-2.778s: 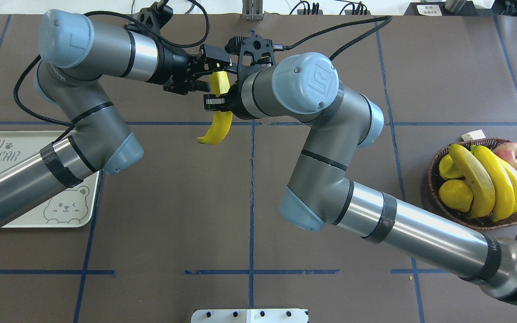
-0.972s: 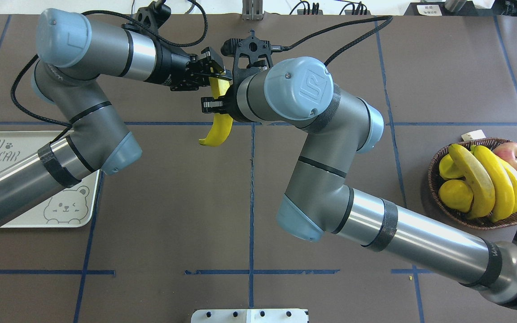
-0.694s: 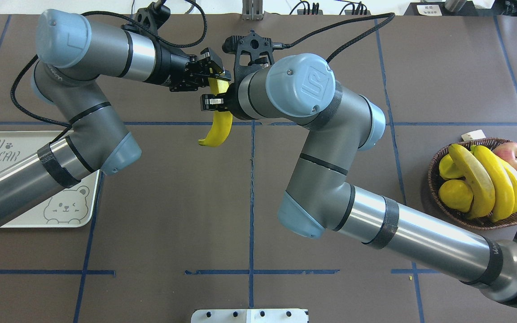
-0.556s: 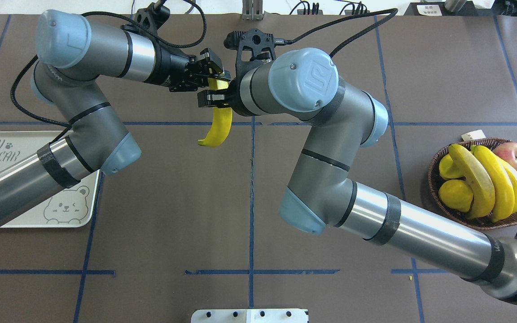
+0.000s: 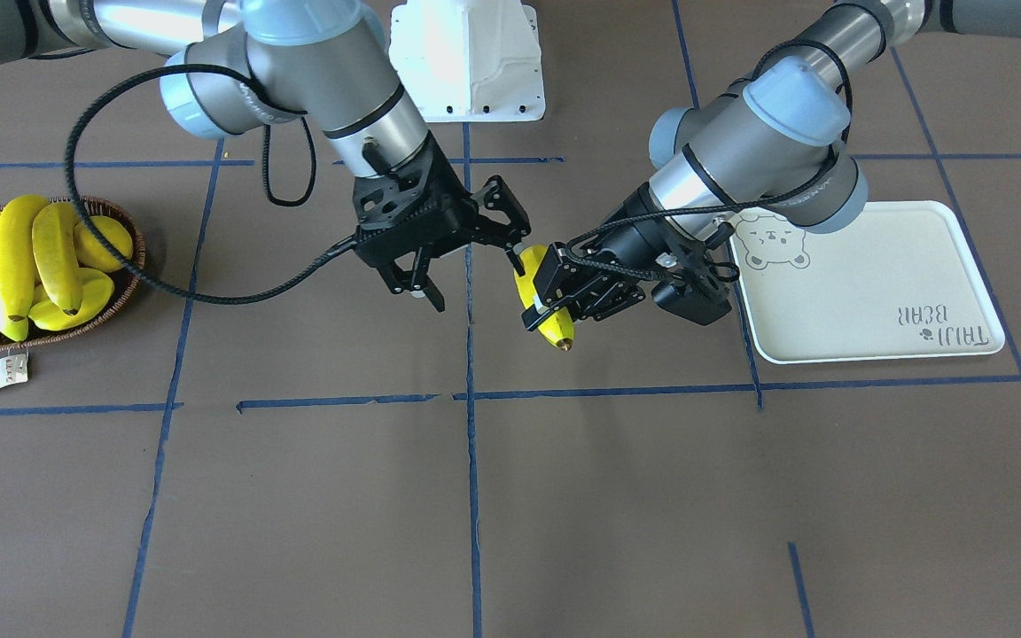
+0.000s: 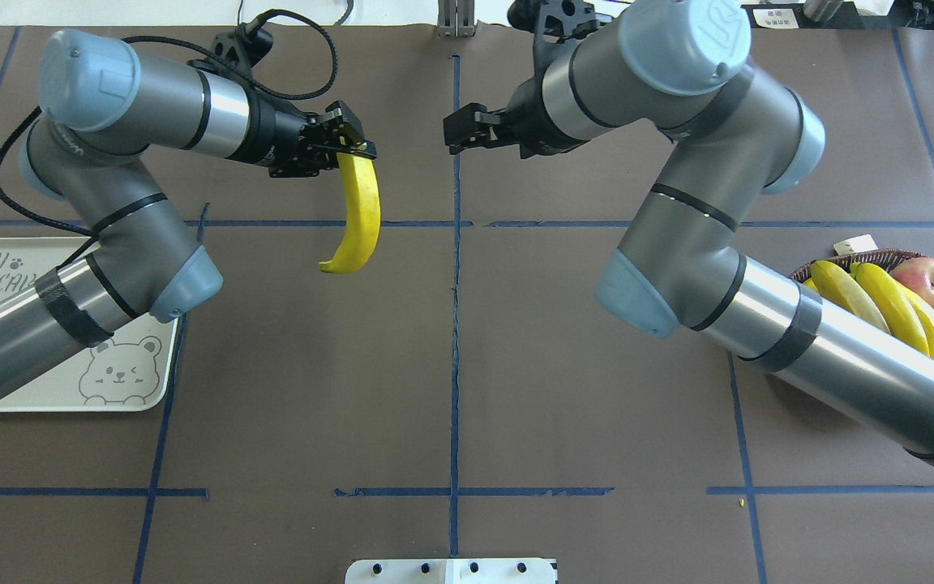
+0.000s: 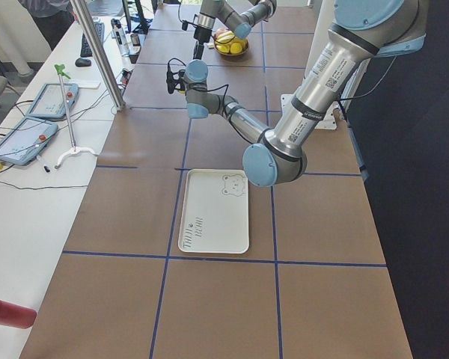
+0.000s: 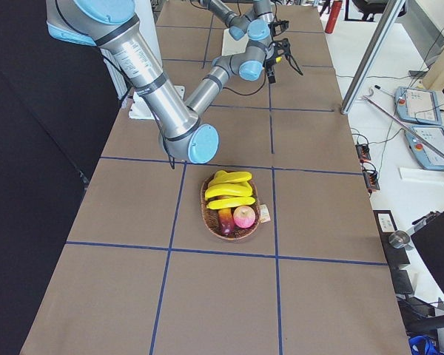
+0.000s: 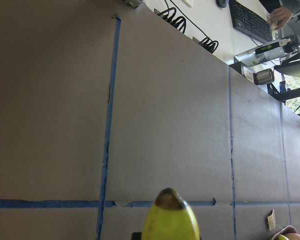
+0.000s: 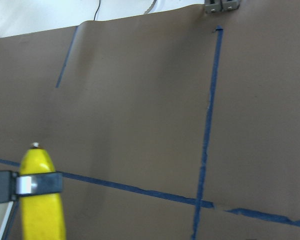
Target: Transfer all bananas from basket to plate
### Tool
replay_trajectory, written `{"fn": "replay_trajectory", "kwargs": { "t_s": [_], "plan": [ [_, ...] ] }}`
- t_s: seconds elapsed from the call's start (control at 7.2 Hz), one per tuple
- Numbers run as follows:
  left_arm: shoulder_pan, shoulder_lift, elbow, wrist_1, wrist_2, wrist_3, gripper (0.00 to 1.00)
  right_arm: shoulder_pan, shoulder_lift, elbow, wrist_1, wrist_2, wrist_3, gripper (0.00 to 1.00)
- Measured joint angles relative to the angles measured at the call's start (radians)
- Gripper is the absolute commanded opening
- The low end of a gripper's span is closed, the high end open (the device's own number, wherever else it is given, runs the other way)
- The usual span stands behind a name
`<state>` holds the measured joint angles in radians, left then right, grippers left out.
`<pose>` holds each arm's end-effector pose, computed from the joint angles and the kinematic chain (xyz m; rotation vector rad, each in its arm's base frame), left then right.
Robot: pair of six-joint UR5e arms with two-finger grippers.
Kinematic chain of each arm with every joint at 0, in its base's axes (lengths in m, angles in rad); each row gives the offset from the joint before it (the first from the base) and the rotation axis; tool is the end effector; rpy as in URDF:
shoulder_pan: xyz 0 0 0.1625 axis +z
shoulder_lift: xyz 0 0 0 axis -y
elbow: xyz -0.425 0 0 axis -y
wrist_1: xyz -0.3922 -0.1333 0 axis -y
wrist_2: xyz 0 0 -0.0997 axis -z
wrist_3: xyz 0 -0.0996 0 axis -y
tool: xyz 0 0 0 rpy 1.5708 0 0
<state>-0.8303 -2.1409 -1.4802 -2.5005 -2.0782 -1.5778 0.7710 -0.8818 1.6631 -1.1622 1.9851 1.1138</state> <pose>0.3956 -0.5587 0.2549 0.1659 1.4284 -0.3319 -0.4158 -0.5340 0.1557 0.3766 -1.1642 0.0274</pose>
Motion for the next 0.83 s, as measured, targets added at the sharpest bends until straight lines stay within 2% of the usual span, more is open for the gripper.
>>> {"fn": "replay_trajectory", "kwargs": {
  "t_s": [0.28, 0.42, 0.69, 0.83],
  "plan": [
    [-0.099, 0.084, -0.038, 0.119, -0.060, 0.018, 0.00, 0.070, -0.081, 0.019, -0.049, 0.053, -0.068, 0.99],
    [-0.145, 0.109, -0.070, 0.215, -0.095, 0.054, 0.00, 0.102, -0.098, 0.036, -0.133, 0.066, -0.131, 0.99],
    [-0.183, 0.212, -0.177, 0.468, -0.126, 0.181, 0.00, 0.160, -0.129, 0.091, -0.316, 0.073, -0.288, 0.99],
    [-0.188, 0.286, -0.231, 0.600, -0.129, 0.267, 0.00, 0.188, -0.158, 0.110, -0.364, 0.075, -0.362, 0.99]
  ]
}}
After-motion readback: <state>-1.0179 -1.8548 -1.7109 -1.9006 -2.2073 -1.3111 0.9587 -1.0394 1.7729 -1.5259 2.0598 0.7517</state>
